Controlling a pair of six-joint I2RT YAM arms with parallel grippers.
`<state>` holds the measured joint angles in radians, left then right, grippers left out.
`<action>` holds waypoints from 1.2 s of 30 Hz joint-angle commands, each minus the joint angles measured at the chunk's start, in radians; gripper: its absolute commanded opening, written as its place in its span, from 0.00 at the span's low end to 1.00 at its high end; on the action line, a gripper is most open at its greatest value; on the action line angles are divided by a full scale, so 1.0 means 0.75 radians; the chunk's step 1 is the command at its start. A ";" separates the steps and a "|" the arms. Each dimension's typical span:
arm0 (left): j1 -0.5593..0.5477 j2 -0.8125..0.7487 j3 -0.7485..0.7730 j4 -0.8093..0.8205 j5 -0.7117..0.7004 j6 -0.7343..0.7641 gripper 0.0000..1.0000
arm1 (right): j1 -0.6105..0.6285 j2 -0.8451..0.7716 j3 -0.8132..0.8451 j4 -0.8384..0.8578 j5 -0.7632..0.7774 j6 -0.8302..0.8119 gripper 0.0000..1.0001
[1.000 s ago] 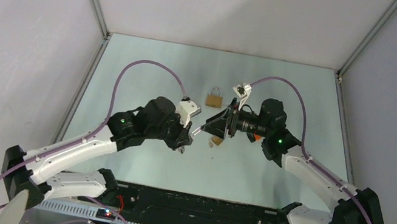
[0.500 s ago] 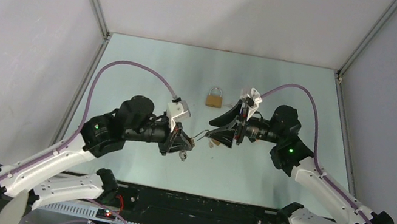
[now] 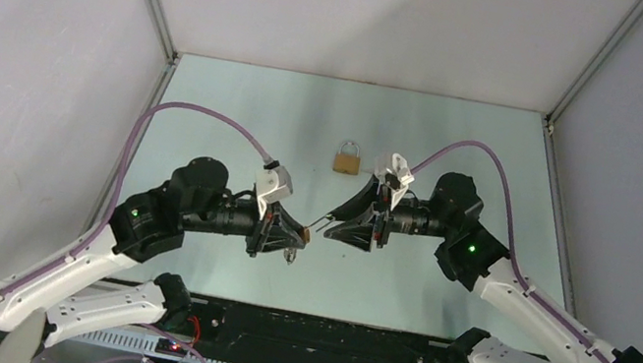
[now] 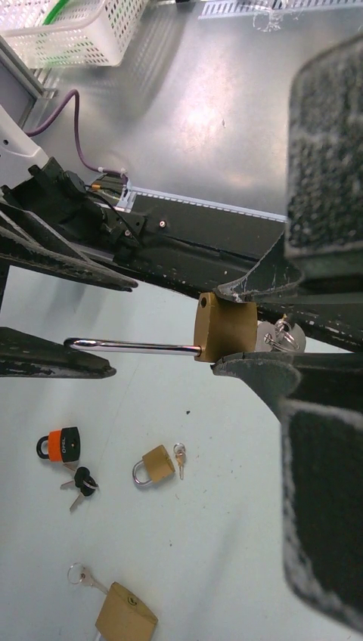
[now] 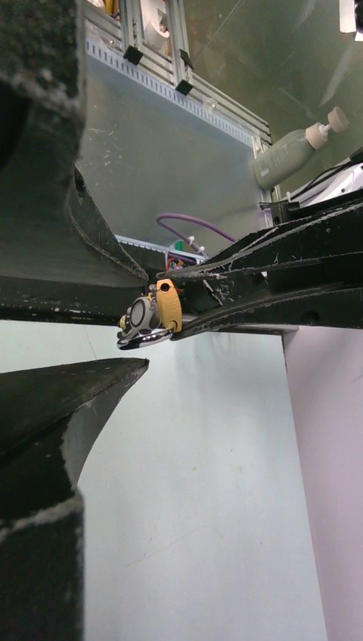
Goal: Lock with the key
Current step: Lock the lock.
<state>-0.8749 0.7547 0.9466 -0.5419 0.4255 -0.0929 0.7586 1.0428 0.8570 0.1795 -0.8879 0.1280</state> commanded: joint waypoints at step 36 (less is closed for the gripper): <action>-0.009 -0.085 0.040 0.060 -0.137 0.038 0.95 | 0.075 -0.036 0.236 -0.128 0.166 -0.133 0.00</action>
<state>-0.8753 0.7025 0.9466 -0.5392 0.3862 -0.0547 0.8188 1.0798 0.9886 0.0185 -0.7948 0.0227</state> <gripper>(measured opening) 0.896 0.029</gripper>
